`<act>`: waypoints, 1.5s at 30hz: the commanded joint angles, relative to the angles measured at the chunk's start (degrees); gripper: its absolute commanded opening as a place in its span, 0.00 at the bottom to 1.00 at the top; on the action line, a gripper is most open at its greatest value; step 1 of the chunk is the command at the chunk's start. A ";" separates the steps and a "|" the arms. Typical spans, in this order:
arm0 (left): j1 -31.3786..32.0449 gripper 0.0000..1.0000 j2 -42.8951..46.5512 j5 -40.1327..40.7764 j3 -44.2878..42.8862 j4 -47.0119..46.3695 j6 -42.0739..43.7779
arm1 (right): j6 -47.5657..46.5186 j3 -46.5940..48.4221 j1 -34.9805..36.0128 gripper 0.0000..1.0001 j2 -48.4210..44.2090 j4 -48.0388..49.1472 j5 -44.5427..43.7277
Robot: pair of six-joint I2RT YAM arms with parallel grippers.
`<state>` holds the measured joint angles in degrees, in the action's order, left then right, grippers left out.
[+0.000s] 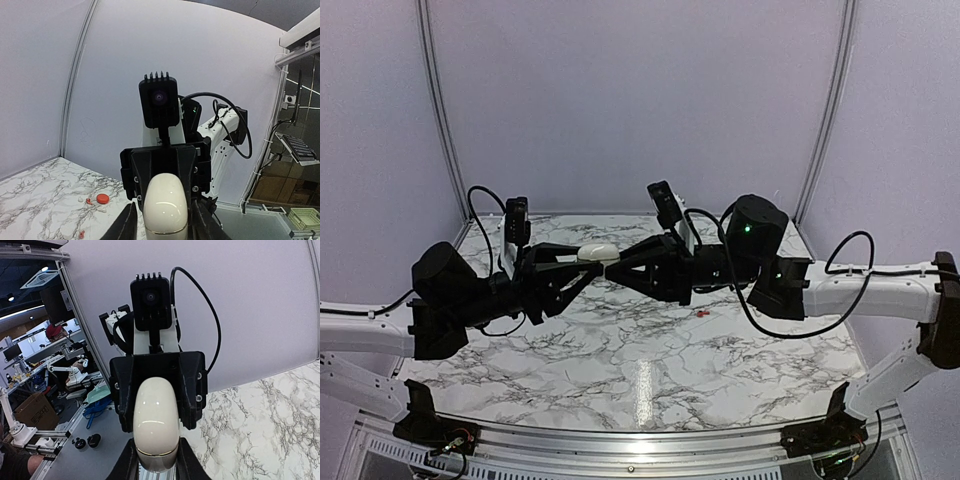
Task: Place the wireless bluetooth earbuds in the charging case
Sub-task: Pass from the right arm to the left
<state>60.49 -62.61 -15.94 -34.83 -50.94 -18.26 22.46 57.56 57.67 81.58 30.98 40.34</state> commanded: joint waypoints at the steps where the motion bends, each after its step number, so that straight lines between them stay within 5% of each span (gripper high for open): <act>1: 0.16 0.39 0.02 -0.05 0.46 -1.97 -0.22 | -0.38 0.18 0.37 0.08 -2.12 1.10 -0.70; 45: 0.16 0.51 -0.08 -0.52 -0.13 -1.98 -0.30 | -0.39 0.01 0.43 0.08 -1.24 0.79 -0.36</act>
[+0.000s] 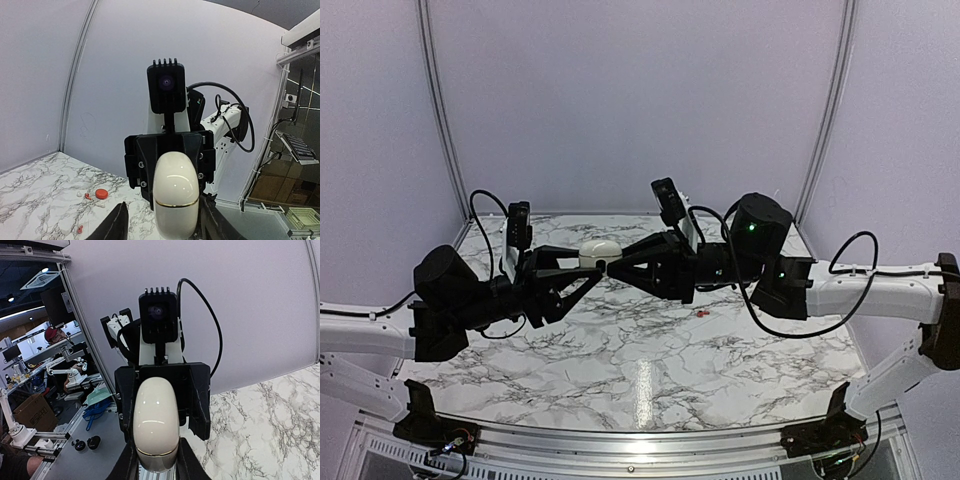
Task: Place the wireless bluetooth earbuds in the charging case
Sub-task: Pass from the right arm to the left
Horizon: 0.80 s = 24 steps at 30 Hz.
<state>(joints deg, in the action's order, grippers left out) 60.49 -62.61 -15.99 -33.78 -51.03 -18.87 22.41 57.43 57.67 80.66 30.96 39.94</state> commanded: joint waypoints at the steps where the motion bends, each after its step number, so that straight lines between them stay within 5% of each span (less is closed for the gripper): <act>1: 0.17 0.52 0.01 -0.41 -1.13 -1.88 0.29 | -0.35 0.15 0.39 0.08 -0.33 0.77 0.02; 24: 0.17 0.56 0.10 0.29 -1.50 -1.88 0.71 | -0.08 -0.56 0.51 0.08 -0.65 1.60 -0.58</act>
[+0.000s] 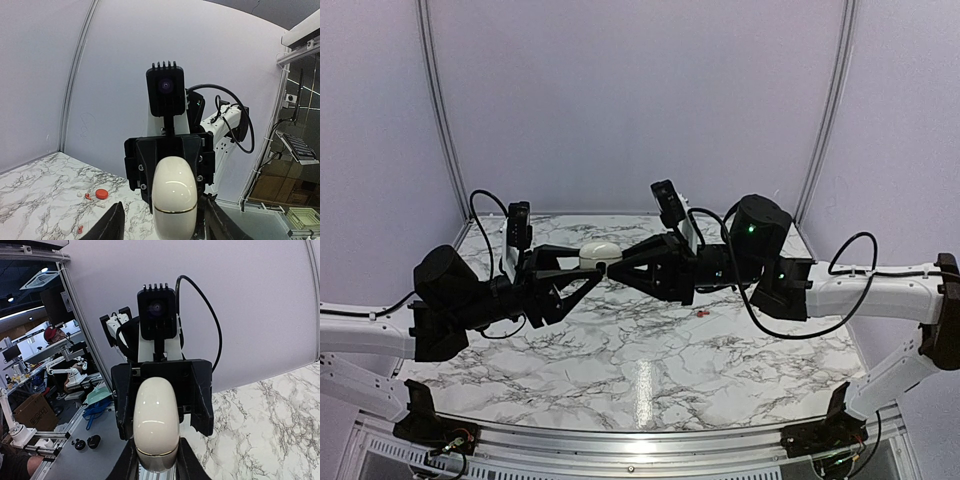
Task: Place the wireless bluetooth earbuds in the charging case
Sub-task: Pass from the right arm to the left
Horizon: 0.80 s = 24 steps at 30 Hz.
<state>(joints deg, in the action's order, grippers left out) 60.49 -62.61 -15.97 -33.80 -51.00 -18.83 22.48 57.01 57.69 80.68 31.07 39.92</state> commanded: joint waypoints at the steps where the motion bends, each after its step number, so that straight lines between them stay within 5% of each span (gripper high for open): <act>1: 0.16 0.56 0.14 0.35 -1.51 -1.91 0.68 | -0.27 -0.15 0.45 0.08 -0.78 1.41 -0.73; 9: 0.14 0.55 0.25 1.71 -1.42 -1.74 0.37 | -0.42 -0.15 0.56 0.08 -0.97 0.92 -1.16; 24: 0.18 0.34 -0.54 0.97 -1.53 -1.55 0.49 | -1.38 0.66 0.56 0.08 -0.85 -0.80 -1.95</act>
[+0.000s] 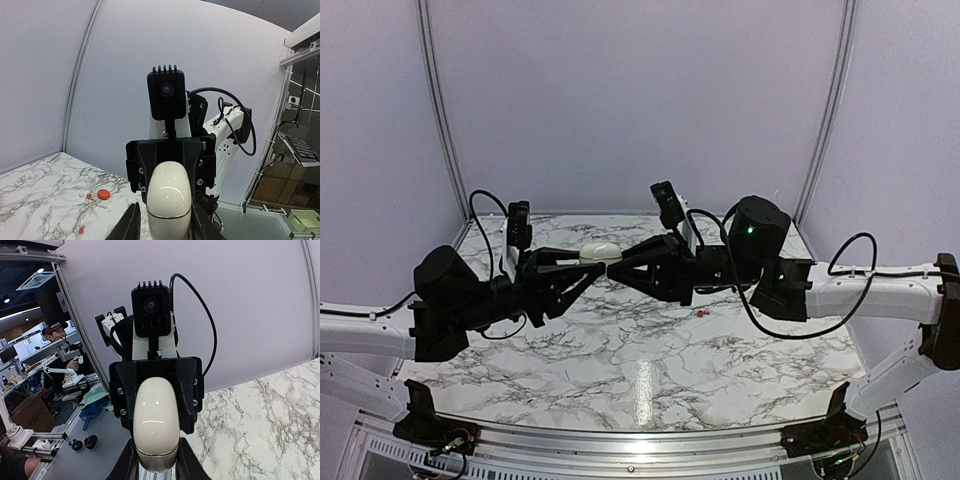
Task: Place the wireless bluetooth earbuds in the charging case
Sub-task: Pass from the right arm to the left
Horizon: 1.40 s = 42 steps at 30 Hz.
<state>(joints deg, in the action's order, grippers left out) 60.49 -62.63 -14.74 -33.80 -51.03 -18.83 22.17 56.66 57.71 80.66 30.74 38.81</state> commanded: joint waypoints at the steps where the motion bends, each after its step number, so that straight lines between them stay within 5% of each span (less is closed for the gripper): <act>1: 0.17 0.34 -0.64 -0.35 -1.67 -1.46 0.46 | -1.00 1.07 0.52 0.08 -0.78 -0.43 -0.84; 6: 0.16 0.36 -0.74 -0.48 -1.82 -1.27 0.42 | -1.14 0.92 0.56 0.08 -0.94 -0.51 -1.19; 15: 0.16 0.20 -0.43 -0.45 -1.61 -0.85 0.92 | -1.35 0.64 0.57 0.09 -1.47 -0.33 -1.63; 30: 0.16 0.40 -1.30 -1.12 -2.13 -0.74 0.63 | -0.94 0.42 0.56 0.08 -1.65 0.39 -1.73; 42: 0.16 0.19 0.37 -0.37 -1.36 -0.74 1.22 | -1.06 0.29 0.54 0.09 -1.39 0.24 -1.37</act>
<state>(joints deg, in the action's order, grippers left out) 60.60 -63.64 -15.40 -34.00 -50.96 -18.63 21.12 56.64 57.80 80.55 29.98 37.78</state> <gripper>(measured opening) 0.249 0.213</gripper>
